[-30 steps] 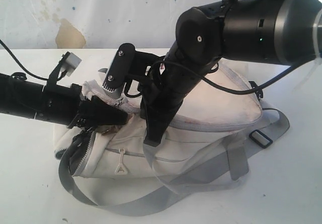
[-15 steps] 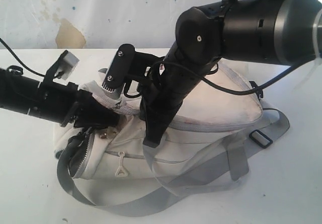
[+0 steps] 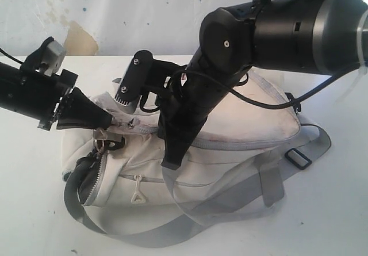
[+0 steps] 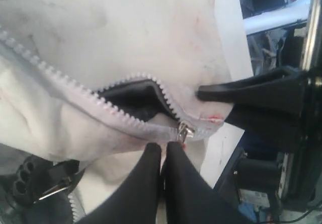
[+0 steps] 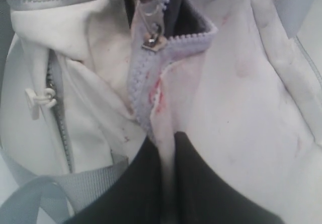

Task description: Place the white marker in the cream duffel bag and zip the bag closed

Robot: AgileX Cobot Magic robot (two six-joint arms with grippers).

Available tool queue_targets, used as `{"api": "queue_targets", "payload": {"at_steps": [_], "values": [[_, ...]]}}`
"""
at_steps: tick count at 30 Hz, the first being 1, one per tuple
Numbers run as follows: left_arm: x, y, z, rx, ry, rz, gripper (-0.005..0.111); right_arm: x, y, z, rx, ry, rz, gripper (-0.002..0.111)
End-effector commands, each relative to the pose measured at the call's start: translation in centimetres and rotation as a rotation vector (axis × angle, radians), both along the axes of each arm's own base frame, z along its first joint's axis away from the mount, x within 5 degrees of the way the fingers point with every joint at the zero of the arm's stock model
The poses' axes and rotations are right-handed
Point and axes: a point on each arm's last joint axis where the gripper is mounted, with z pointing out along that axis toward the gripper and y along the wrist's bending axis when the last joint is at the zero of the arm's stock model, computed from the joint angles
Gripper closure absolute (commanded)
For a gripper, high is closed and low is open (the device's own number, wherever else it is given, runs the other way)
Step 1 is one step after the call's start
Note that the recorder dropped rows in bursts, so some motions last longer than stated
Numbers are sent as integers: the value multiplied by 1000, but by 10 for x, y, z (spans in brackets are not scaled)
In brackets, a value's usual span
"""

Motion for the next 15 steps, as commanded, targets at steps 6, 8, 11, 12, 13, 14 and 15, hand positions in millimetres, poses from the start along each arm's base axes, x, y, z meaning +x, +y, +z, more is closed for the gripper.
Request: {"api": "queue_targets", "payload": {"at_steps": [6, 8, 11, 12, 13, 14, 15], "values": [[11, 24, 9, -70, 50, 158, 107, 2, -6, -1, -37, -4, -5, 108], [12, 26, 9, -85, 53, 175, 107, 2, -6, -1, -39, -5, -4, 108], [12, 25, 9, -84, 23, 159, 107, 2, -6, -1, -39, -5, -4, 108], [12, 25, 8, -70, -23, 126, 107, 2, -6, -1, -39, -5, -4, 108], [10, 22, 7, -47, -74, 74, 107, 2, -6, -1, -39, -5, -4, 108], [8, 19, 5, -17, -124, 14, 107, 2, -6, -1, -39, -5, -4, 108], [5, 17, 2, 10, -159, -37, 107, 2, -6, 0, -37, -7, -4, 108]]}}
